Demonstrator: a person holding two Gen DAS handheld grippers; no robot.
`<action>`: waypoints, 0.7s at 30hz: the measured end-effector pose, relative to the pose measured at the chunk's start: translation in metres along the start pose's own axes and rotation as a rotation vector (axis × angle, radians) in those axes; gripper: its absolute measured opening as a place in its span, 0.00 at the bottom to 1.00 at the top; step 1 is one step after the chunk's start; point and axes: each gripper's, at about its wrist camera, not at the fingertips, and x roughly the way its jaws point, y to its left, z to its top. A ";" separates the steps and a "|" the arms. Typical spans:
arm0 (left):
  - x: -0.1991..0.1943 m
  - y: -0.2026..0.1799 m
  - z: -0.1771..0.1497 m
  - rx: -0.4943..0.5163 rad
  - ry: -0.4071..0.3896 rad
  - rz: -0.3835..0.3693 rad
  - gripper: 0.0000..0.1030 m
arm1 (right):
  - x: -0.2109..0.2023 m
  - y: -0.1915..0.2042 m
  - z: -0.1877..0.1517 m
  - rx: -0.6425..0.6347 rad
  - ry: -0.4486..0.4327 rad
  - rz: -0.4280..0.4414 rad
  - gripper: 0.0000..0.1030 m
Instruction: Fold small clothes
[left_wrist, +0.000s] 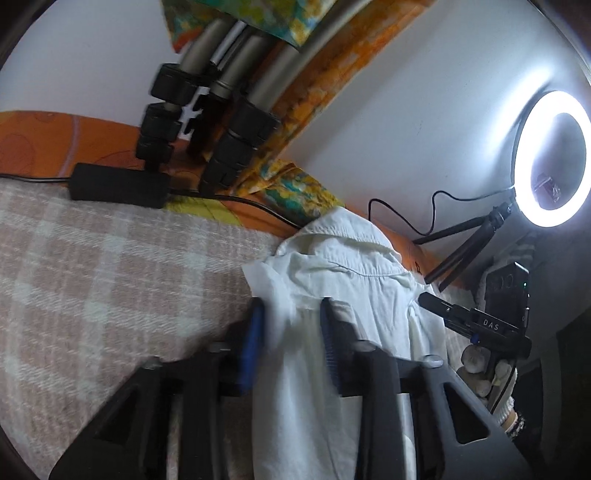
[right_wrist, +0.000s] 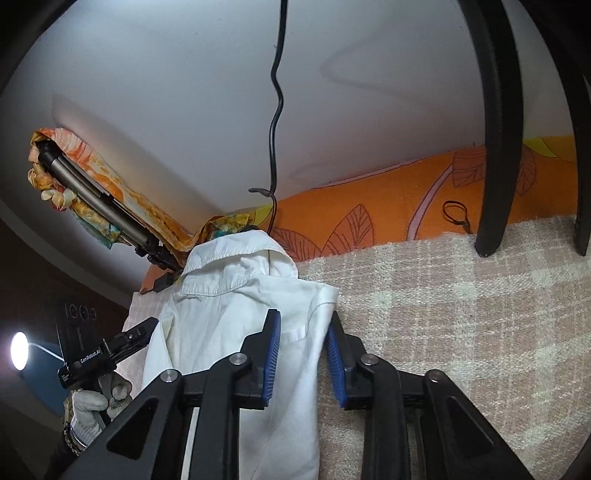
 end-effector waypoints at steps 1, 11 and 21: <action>0.001 -0.003 0.000 0.019 0.002 0.008 0.03 | 0.002 0.004 0.000 -0.017 0.010 -0.002 0.08; -0.055 -0.025 -0.001 0.085 -0.106 -0.022 0.03 | -0.039 0.033 0.003 -0.116 -0.074 -0.053 0.00; -0.130 -0.066 -0.028 0.199 -0.175 -0.004 0.01 | -0.113 0.079 -0.022 -0.204 -0.142 -0.028 0.00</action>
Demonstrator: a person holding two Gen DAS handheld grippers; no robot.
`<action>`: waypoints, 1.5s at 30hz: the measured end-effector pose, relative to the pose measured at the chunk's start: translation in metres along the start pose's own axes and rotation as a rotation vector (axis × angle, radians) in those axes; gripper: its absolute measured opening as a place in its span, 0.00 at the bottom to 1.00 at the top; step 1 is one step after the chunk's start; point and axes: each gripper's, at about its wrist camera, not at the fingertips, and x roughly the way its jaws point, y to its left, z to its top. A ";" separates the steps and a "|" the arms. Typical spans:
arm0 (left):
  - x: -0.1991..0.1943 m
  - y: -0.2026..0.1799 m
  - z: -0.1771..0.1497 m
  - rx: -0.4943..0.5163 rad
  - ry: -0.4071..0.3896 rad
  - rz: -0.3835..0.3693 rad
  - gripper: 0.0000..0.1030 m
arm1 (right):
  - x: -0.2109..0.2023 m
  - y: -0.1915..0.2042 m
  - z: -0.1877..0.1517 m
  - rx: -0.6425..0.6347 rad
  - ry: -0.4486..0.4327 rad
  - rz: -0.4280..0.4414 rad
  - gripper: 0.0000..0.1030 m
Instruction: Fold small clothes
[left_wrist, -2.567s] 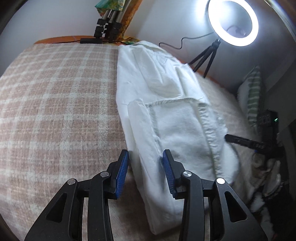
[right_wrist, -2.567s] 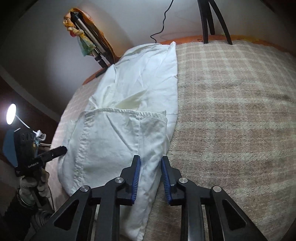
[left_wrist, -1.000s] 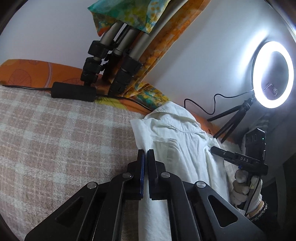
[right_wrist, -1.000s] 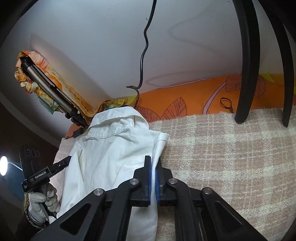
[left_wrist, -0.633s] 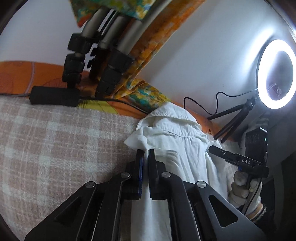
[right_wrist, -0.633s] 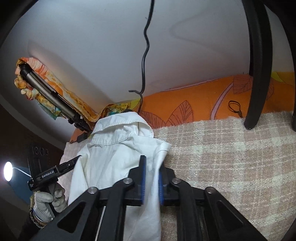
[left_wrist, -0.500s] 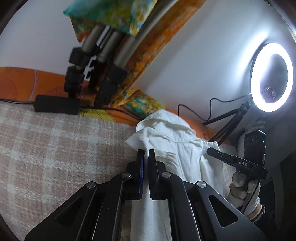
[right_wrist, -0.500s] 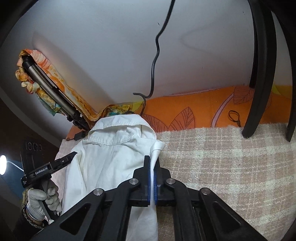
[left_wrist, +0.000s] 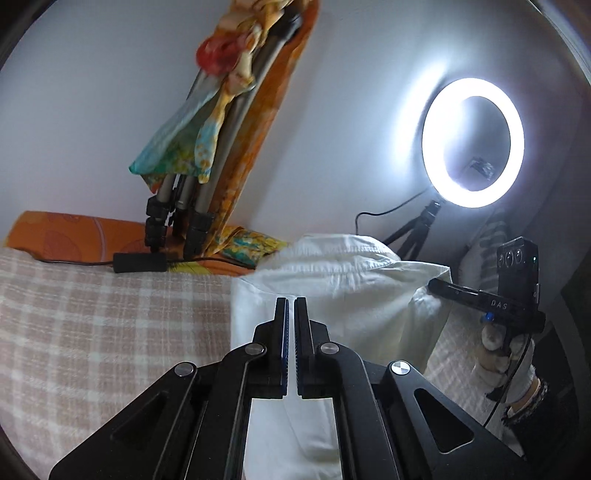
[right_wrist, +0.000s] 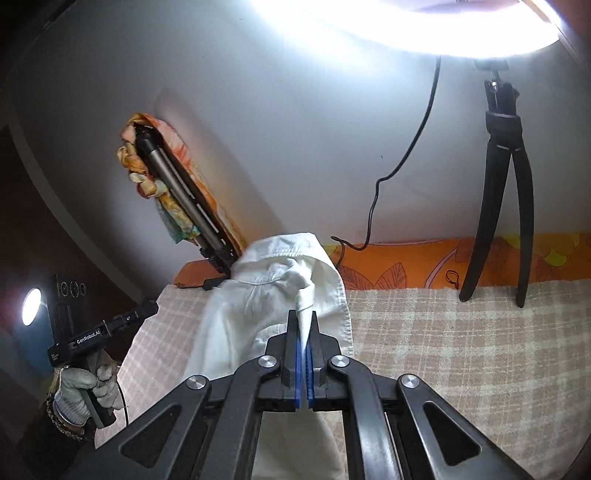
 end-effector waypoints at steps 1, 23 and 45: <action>-0.007 -0.001 -0.003 -0.004 -0.005 -0.004 0.01 | -0.007 0.006 -0.001 -0.011 -0.003 -0.001 0.00; 0.108 0.052 -0.011 -0.229 0.162 0.006 0.52 | 0.066 -0.019 0.016 -0.017 0.120 -0.153 0.00; 0.105 0.059 0.001 -0.207 0.087 0.020 0.02 | 0.101 -0.047 0.007 0.050 0.100 -0.123 0.01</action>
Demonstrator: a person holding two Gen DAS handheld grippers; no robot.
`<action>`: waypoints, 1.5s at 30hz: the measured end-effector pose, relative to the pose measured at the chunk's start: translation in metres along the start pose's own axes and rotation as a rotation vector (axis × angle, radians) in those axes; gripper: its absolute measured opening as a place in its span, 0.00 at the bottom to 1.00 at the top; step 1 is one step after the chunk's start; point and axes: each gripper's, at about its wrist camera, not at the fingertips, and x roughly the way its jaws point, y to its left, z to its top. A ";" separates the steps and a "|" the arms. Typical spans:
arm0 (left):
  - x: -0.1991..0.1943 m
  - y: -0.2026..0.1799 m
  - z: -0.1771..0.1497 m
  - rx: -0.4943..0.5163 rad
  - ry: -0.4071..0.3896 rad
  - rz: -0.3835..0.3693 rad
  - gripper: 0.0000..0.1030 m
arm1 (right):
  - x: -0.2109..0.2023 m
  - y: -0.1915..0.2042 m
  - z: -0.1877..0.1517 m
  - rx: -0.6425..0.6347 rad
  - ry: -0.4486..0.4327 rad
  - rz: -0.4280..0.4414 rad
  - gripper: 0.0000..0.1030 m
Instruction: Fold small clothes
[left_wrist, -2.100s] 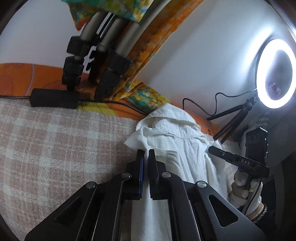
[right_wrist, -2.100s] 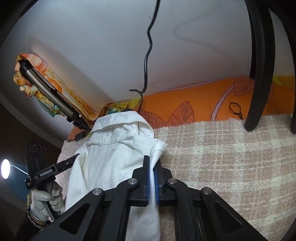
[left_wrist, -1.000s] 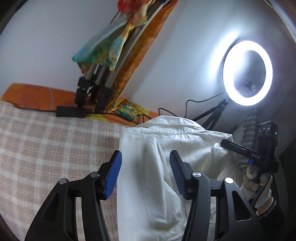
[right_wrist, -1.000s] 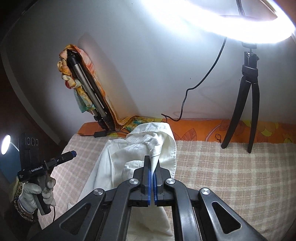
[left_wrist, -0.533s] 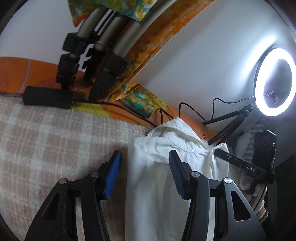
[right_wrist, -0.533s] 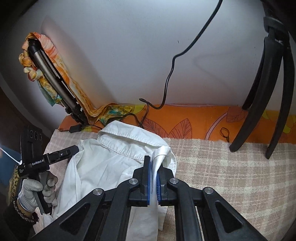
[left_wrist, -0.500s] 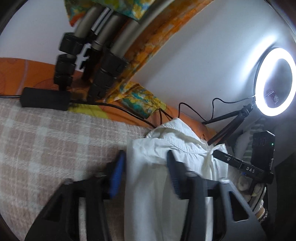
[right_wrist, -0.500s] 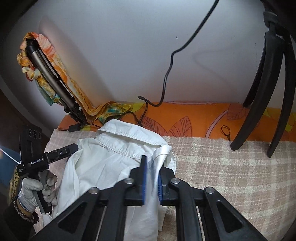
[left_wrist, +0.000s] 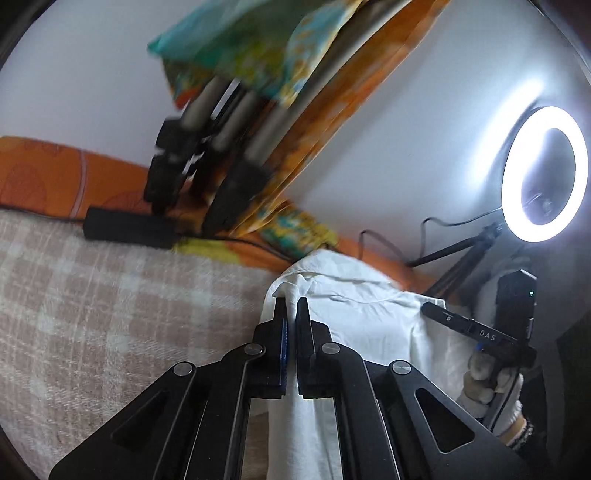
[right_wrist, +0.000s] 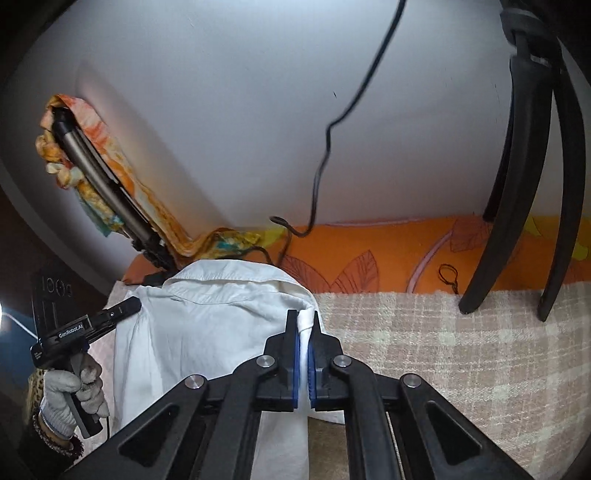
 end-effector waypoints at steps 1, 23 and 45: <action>0.002 0.001 0.000 -0.002 0.002 0.003 0.02 | 0.008 0.002 -0.001 -0.010 0.012 -0.024 0.00; -0.159 -0.077 -0.035 0.196 -0.152 -0.077 0.02 | -0.163 0.077 -0.045 -0.152 -0.180 0.035 0.00; -0.219 -0.073 -0.222 0.270 0.043 0.019 0.02 | -0.212 0.118 -0.268 -0.336 -0.123 -0.137 0.01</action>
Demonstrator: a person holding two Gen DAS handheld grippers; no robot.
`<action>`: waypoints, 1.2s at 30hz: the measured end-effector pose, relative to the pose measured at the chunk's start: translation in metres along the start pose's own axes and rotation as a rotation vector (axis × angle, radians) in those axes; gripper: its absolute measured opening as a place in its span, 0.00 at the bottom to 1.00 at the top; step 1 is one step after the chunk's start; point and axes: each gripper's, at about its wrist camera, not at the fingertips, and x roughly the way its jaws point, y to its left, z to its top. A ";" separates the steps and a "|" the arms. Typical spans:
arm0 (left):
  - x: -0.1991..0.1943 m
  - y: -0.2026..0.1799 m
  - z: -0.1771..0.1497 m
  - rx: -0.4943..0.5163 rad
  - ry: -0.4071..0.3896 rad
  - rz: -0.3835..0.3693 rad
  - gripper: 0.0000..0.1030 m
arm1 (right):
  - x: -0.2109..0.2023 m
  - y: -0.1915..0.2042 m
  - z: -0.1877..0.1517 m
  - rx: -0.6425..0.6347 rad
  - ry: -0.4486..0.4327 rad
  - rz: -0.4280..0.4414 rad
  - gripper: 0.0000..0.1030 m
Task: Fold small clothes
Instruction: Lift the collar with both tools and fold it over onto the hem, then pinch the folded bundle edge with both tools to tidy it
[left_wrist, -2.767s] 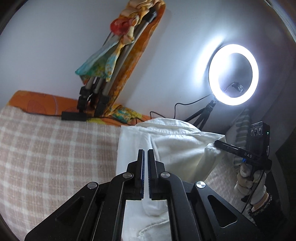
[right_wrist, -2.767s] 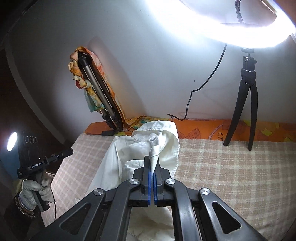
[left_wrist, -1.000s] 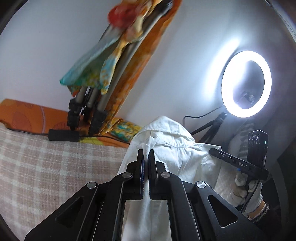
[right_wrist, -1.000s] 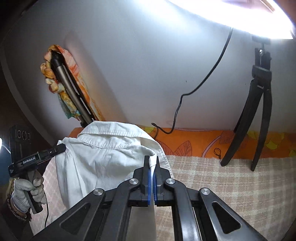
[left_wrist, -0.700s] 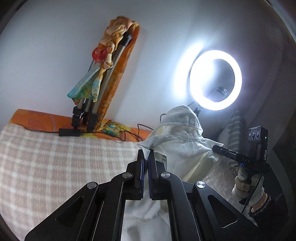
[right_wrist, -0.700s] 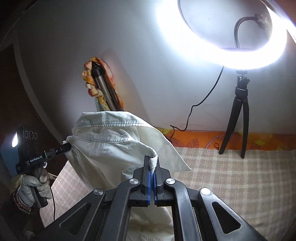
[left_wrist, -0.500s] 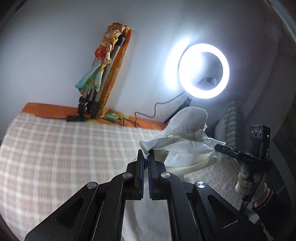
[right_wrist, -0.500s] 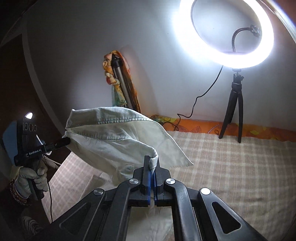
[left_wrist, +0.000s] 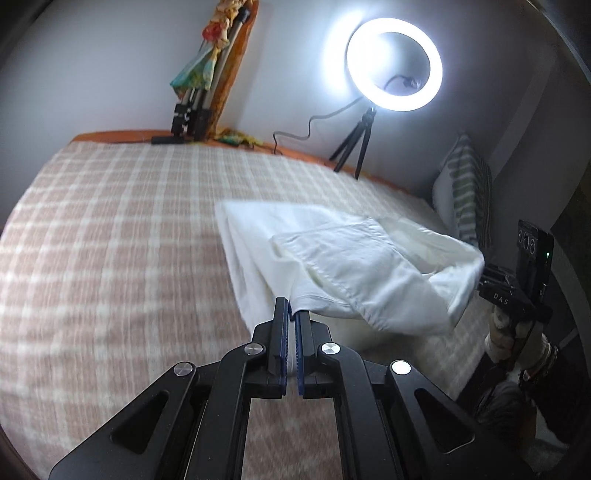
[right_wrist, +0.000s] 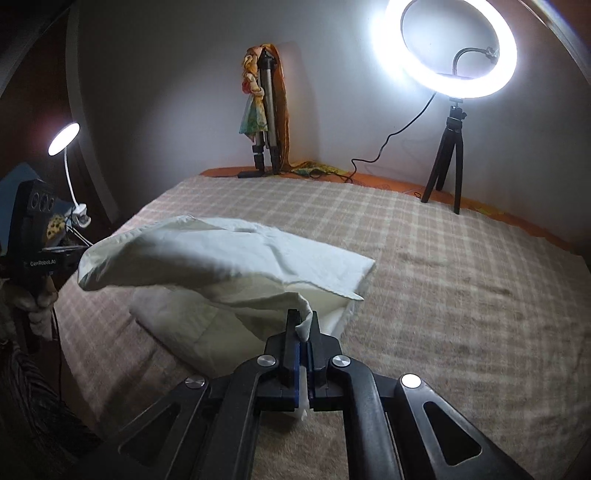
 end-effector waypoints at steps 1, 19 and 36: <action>0.000 0.001 -0.006 -0.001 0.027 -0.004 0.02 | -0.002 0.001 -0.008 -0.012 0.004 -0.026 0.02; 0.038 0.028 -0.019 -0.386 0.113 -0.189 0.40 | 0.012 -0.093 -0.057 0.705 0.047 0.389 0.45; 0.027 0.033 -0.018 -0.284 0.162 -0.127 0.03 | 0.013 -0.054 -0.047 0.584 0.101 0.391 0.00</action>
